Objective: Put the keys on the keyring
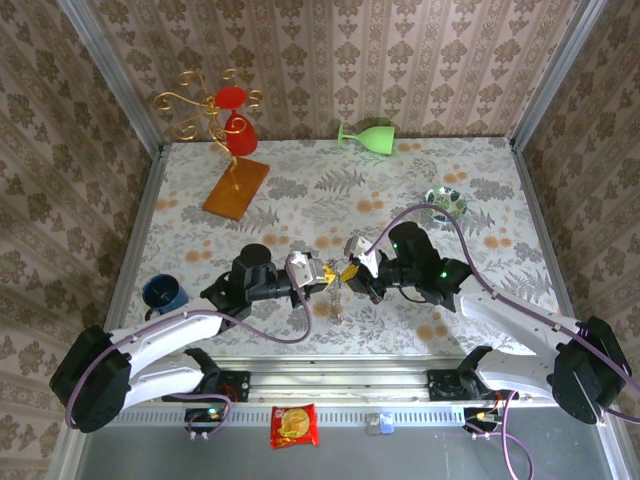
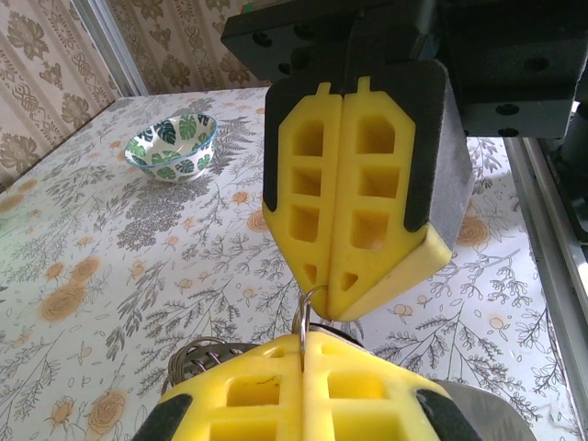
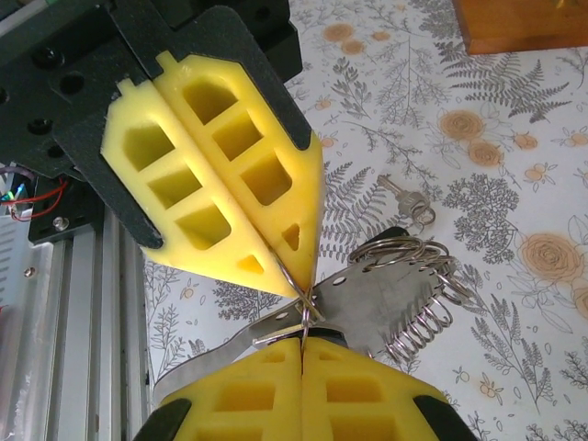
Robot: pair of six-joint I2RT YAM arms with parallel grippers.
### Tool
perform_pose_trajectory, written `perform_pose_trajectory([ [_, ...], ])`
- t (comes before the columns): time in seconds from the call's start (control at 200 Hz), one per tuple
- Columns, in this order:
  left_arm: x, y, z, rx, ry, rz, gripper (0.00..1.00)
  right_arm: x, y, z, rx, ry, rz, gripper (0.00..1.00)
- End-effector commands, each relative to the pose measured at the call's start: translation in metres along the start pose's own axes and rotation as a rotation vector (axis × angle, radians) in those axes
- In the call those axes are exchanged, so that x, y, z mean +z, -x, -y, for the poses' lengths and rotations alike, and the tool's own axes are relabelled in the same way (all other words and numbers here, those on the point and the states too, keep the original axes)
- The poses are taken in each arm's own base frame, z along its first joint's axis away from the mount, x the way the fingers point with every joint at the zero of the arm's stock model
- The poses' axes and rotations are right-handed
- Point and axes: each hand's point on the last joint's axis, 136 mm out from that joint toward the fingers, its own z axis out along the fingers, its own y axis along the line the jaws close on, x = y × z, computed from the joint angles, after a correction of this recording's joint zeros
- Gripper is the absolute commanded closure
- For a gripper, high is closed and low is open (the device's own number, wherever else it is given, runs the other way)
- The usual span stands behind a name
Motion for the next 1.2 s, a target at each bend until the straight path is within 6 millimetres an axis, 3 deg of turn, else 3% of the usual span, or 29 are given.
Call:
perform_pose_trajectory([
  [0.0, -0.005, 0.023, 0.002, 0.055, -0.010, 0.094, 1.00, 0.004, 0.006, 0.000, 0.007, 0.021, -0.004, 1.00],
  [0.19, -0.003, 0.026, 0.005, 0.051, -0.032, 0.112, 1.00, 0.014, 0.001, -0.001, 0.027, 0.070, -0.047, 1.00],
  [0.46, -0.003, 0.023, 0.004, 0.049, -0.024, 0.108, 1.00, 0.005, 0.001, 0.001, 0.018, 0.041, -0.035, 1.00],
  [0.58, -0.002, 0.023, 0.006, 0.039, -0.040, 0.109, 1.00, 0.000, 0.003, 0.002, -0.008, 0.016, 0.002, 0.79],
  [0.74, -0.002, 0.023, 0.007, 0.037, -0.046, 0.112, 1.00, -0.003, 0.005, 0.000, -0.027, 0.014, 0.017, 0.74],
  [1.195, -0.002, 0.026, 0.008, 0.028, -0.055, 0.129, 1.00, 0.002, -0.006, 0.001, -0.023, 0.025, -0.022, 0.99],
])
